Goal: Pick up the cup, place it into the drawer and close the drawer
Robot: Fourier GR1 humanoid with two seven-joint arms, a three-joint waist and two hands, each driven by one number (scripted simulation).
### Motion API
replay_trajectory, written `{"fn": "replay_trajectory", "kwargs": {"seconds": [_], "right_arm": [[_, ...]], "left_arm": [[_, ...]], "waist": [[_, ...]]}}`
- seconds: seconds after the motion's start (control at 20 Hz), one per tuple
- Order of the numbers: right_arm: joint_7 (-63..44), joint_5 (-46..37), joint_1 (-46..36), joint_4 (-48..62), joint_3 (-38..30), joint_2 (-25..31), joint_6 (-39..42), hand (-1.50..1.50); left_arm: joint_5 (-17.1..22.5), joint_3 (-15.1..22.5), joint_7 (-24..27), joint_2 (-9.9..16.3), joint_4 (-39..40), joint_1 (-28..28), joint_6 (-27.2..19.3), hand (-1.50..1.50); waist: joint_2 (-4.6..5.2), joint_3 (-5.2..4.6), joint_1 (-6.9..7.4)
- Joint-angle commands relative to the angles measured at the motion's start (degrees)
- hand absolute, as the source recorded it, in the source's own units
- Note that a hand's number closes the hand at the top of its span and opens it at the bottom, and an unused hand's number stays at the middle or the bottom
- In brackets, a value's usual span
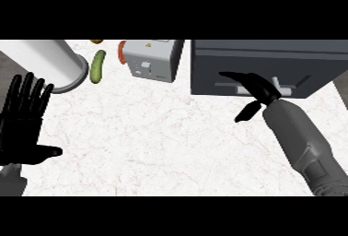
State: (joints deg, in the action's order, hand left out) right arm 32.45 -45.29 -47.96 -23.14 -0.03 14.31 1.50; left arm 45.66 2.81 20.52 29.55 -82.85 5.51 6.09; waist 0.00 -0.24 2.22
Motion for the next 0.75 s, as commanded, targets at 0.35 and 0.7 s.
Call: {"fn": "replay_trajectory", "kwargs": {"seconds": [0.35, 0.7], "right_arm": [[1.99, 0.33, -8.17, 12.47, -4.04, 6.83, 1.27, -1.5], [1.76, 0.47, -11.68, 14.36, -4.47, 7.66, 3.63, -1.5]], "left_arm": [[-0.49, -0.42, -1.46, 0.42, 0.63, 1.36, 2.19, -1.5], [-1.32, -0.34, -1.66, -0.48, 1.38, 2.91, 1.62, -1.5]], "waist": [[2.09, 0.45, 2.79], [2.17, 0.44, 2.8]]}}
